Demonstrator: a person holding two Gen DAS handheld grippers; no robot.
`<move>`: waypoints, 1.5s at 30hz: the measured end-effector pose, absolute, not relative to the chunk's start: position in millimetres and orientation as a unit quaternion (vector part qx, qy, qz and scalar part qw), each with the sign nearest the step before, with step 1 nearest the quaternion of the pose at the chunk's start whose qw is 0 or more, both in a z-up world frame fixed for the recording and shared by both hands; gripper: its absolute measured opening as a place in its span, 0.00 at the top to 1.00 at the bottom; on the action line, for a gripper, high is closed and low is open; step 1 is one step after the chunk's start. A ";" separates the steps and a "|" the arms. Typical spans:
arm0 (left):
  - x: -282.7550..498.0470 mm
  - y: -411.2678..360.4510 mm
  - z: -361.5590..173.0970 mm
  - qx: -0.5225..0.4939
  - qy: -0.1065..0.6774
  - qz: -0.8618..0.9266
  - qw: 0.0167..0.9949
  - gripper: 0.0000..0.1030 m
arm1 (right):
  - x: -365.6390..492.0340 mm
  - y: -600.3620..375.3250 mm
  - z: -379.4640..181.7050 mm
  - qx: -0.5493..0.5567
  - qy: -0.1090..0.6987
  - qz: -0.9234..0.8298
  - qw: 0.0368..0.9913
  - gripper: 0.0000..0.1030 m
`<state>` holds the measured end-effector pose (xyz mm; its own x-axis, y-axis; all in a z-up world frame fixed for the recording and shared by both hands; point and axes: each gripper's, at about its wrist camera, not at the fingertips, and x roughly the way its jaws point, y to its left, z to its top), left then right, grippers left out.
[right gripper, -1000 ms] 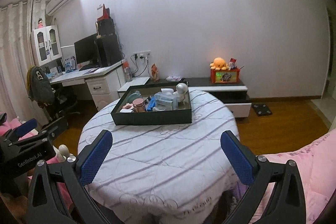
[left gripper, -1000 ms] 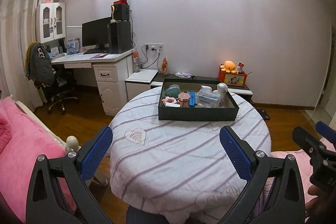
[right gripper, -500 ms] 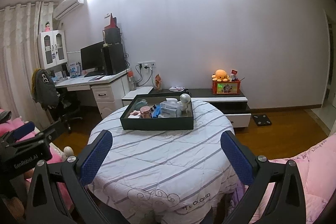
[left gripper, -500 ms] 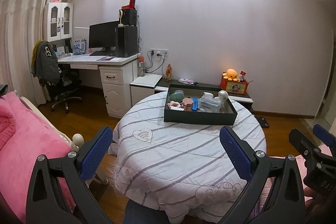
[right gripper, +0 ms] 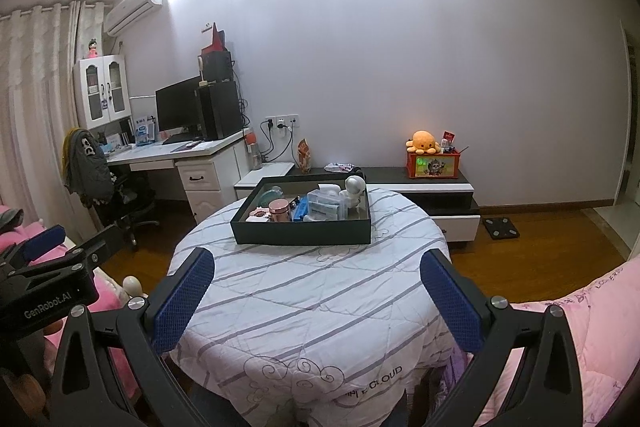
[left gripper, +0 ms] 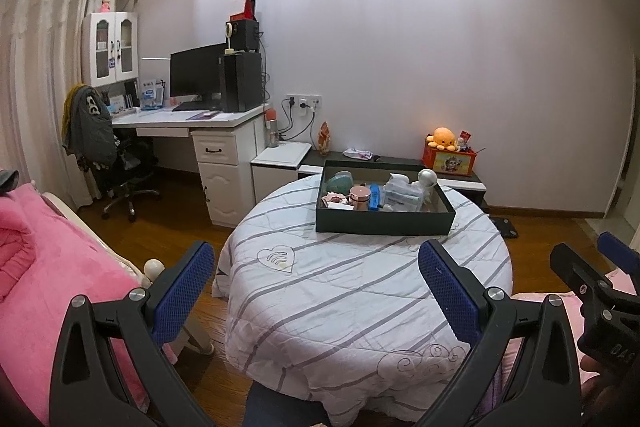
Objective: Organize rigid objects
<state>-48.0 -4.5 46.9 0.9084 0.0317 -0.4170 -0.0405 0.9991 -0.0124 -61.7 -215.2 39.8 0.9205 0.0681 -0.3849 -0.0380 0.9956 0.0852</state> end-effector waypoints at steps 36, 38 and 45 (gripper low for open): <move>-44.0 -0.1 44.0 -0.009 0.232 0.012 0.973 0.00 | -60.3 -217.2 32.1 0.039 0.202 0.027 0.978 0.00; -43.2 0.4 43.3 -0.010 0.231 0.010 0.973 0.00 | -60.6 -216.8 30.4 0.038 0.203 0.027 0.978 0.00; -45.9 -0.1 41.3 -0.011 0.212 0.000 0.977 0.00 | -58.4 -217.4 28.6 0.039 0.208 0.028 0.977 0.00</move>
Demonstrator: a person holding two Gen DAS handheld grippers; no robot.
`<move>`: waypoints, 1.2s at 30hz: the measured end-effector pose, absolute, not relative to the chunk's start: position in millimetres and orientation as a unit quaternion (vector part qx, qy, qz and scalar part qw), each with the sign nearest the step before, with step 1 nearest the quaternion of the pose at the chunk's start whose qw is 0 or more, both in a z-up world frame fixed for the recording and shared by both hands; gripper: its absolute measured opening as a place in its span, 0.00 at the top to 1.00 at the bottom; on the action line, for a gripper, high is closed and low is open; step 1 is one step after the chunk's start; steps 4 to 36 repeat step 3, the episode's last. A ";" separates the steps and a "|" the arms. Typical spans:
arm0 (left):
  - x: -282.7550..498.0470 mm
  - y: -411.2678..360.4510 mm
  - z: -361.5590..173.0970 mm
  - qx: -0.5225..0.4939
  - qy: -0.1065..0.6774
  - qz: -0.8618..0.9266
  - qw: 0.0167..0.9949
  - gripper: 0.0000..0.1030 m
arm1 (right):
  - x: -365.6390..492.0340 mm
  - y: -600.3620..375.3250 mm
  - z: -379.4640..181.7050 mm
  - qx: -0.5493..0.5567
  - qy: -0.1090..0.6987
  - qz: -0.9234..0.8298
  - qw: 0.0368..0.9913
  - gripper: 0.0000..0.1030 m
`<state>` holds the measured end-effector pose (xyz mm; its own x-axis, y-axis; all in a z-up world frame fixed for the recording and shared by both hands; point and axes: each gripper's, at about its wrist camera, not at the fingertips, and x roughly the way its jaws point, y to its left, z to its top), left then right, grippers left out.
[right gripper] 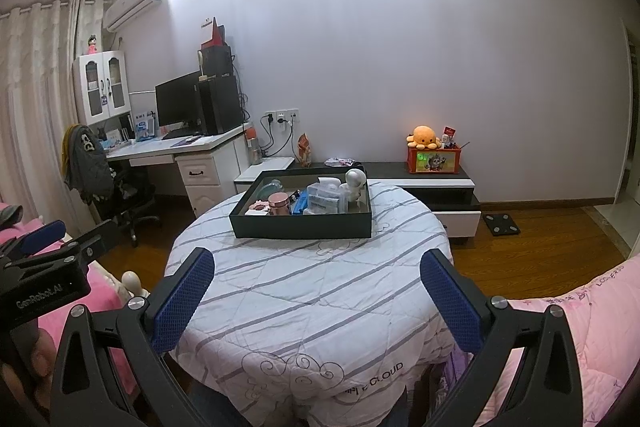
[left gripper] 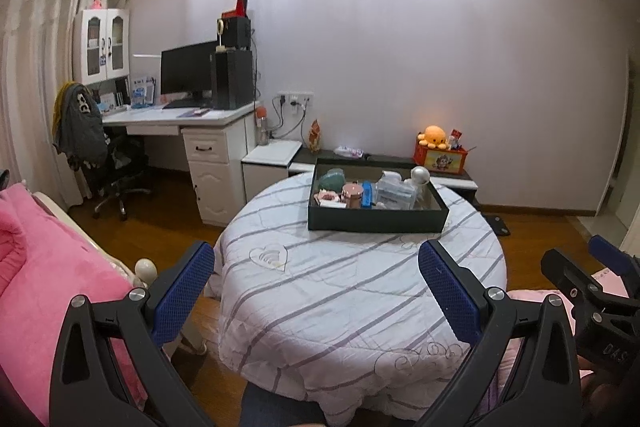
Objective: Organize rigid objects
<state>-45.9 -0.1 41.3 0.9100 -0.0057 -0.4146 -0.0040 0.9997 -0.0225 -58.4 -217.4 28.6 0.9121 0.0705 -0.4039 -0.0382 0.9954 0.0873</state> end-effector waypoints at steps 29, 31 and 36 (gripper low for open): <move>-46.4 0.3 42.2 -0.015 0.209 -0.002 0.978 0.00 | -58.0 -217.8 28.3 0.039 0.209 0.028 0.977 0.00; -46.4 0.3 42.2 -0.015 0.209 -0.002 0.978 0.00 | -58.0 -217.8 28.3 0.039 0.209 0.028 0.977 0.00; -46.4 0.3 42.2 -0.015 0.209 -0.002 0.978 0.00 | -58.0 -217.8 28.3 0.039 0.209 0.028 0.977 0.00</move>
